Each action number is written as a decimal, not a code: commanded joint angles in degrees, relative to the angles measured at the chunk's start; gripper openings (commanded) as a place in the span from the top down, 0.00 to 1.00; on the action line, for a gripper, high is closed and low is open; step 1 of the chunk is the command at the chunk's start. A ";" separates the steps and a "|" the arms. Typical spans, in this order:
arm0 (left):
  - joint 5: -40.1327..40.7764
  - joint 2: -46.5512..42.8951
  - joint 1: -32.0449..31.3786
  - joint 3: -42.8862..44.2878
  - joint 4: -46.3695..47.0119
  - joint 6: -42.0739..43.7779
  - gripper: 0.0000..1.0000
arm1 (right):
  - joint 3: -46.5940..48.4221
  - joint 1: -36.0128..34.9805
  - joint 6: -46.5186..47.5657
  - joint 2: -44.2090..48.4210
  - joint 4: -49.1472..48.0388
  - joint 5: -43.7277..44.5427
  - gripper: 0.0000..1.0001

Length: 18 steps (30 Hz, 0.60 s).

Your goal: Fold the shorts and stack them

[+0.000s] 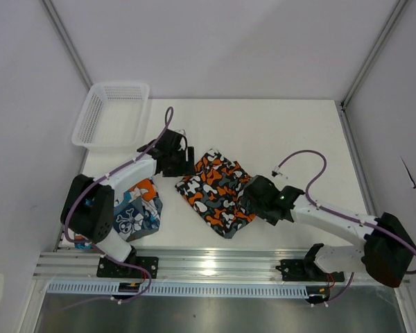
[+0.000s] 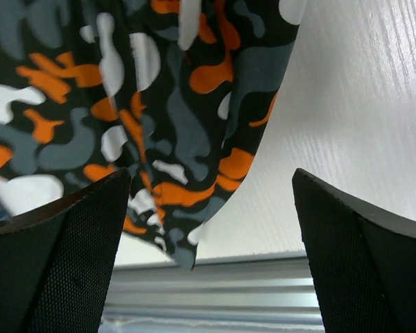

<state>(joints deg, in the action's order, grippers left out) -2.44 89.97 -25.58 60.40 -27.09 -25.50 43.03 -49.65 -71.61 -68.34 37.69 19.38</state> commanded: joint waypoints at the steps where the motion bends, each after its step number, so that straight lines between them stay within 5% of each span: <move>1: -1.34 2.04 0.27 3.85 4.59 3.08 0.25 | 1.53 -0.63 -3.97 -6.08 -2.97 3.56 0.01; 6: -5.02 3.45 0.27 0.87 9.50 2.38 0.26 | 1.97 -0.19 -3.71 -11.72 -7.10 3.48 0.17; 14: -8.63 2.93 0.10 -4.23 13.99 0.71 0.30 | 2.50 5.52 2.00 -17.27 -11.14 0.67 0.74; 18: -8.29 1.61 -0.26 -5.82 15.05 0.62 0.30 | 2.59 9.56 9.98 -17.27 -13.16 -2.39 0.76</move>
<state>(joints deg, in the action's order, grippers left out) -9.43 93.71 -25.61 55.33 -15.22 -24.53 44.01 -42.19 -68.01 -85.08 27.22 17.69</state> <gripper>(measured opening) 0.708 0.240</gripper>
